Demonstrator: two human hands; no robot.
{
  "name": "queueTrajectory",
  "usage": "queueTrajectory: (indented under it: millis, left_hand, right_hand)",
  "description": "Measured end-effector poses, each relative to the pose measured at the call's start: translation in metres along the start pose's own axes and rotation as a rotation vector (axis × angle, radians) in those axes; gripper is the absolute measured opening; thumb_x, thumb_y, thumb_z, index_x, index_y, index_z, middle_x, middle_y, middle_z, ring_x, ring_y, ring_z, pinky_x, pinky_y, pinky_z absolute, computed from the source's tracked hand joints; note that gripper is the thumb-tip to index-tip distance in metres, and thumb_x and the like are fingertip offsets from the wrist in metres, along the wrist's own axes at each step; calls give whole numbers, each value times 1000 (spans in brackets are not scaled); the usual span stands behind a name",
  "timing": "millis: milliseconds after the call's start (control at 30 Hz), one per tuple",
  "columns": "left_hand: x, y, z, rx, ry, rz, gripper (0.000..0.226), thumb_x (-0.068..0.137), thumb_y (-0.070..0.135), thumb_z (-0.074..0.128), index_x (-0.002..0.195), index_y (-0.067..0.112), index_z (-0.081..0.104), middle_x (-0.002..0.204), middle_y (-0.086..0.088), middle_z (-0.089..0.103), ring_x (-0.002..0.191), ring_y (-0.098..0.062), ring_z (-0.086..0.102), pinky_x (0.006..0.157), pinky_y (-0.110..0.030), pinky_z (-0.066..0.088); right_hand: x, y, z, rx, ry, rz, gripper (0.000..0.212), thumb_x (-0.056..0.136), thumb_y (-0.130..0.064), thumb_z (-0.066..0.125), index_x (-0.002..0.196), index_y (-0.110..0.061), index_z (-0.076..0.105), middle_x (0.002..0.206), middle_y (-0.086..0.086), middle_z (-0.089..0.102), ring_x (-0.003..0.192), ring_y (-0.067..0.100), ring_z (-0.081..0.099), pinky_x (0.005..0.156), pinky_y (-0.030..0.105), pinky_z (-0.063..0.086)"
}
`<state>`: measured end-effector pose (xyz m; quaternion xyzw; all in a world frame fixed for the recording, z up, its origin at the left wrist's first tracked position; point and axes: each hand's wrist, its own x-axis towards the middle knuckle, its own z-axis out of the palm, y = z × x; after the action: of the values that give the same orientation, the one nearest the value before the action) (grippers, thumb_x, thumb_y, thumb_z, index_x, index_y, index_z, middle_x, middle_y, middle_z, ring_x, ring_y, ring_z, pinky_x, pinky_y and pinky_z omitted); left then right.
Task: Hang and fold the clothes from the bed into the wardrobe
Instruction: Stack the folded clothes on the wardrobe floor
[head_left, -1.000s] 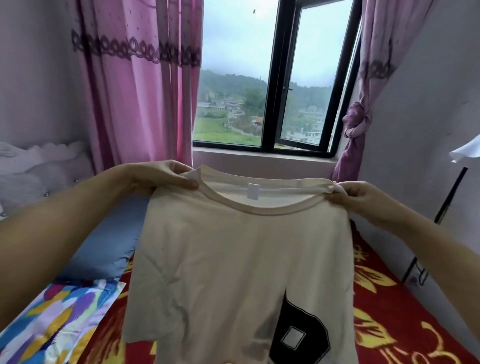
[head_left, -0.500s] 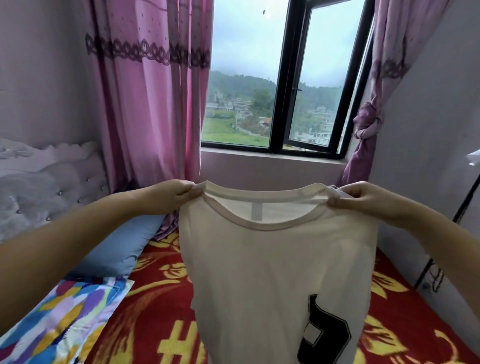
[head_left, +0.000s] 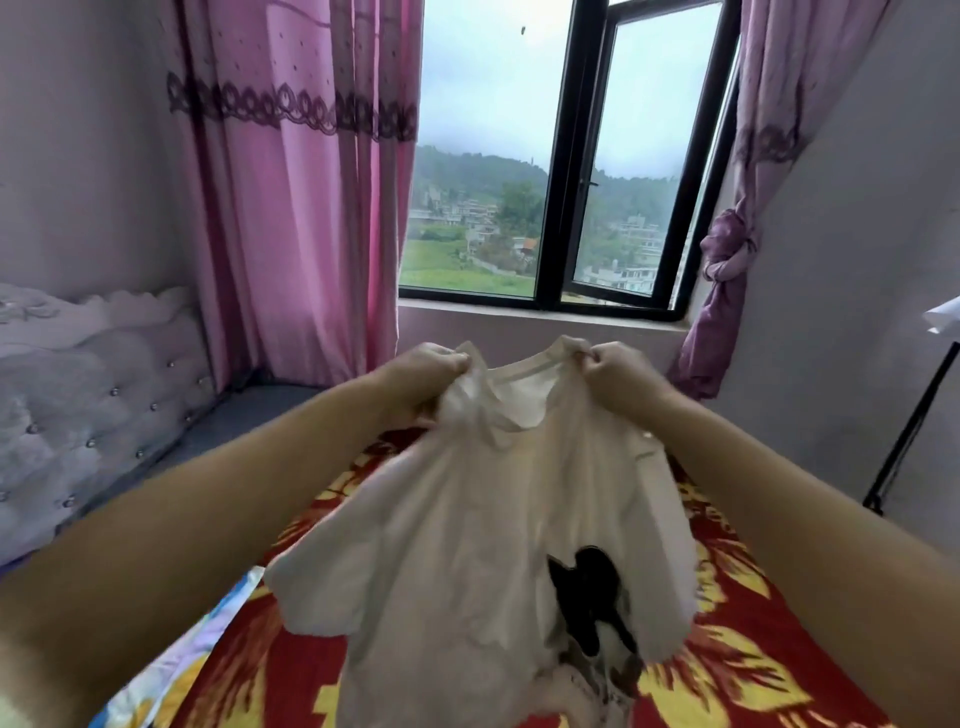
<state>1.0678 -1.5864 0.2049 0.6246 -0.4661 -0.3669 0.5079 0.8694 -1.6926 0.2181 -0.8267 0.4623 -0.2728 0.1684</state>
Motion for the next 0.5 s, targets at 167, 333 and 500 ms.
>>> queueTrajectory:
  millis: [167, 333, 500]
  left_hand:
    - [-17, 13, 43, -187, -134, 33, 29, 104, 25, 35, 99, 4, 54, 52, -7, 62, 46, -17, 63, 46, -27, 55]
    - [-30, 18, 18, -274, -193, 79, 22, 98, 8, 43, 94, 0, 64, 83, -12, 72, 73, -18, 71, 65, -34, 60]
    - [-25, 13, 1, 730, 262, 692, 55, 83, 27, 71, 130, 12, 48, 123, -6, 54, 116, -20, 50, 101, -32, 39]
  right_hand:
    - [-31, -45, 39, 547, -254, -146, 46, 101, -46, 36, 103, -14, 69, 101, 10, 72, 93, 19, 65, 91, 33, 50]
    - [-39, -38, 24, 533, -456, -356, 36, 95, -20, 59, 128, -26, 49, 113, -8, 61, 101, -4, 59, 84, 14, 48]
    - [-38, -44, 11, 614, -445, -399, 28, 99, -5, 46, 117, -22, 59, 108, 3, 66, 93, 7, 63, 82, 24, 52]
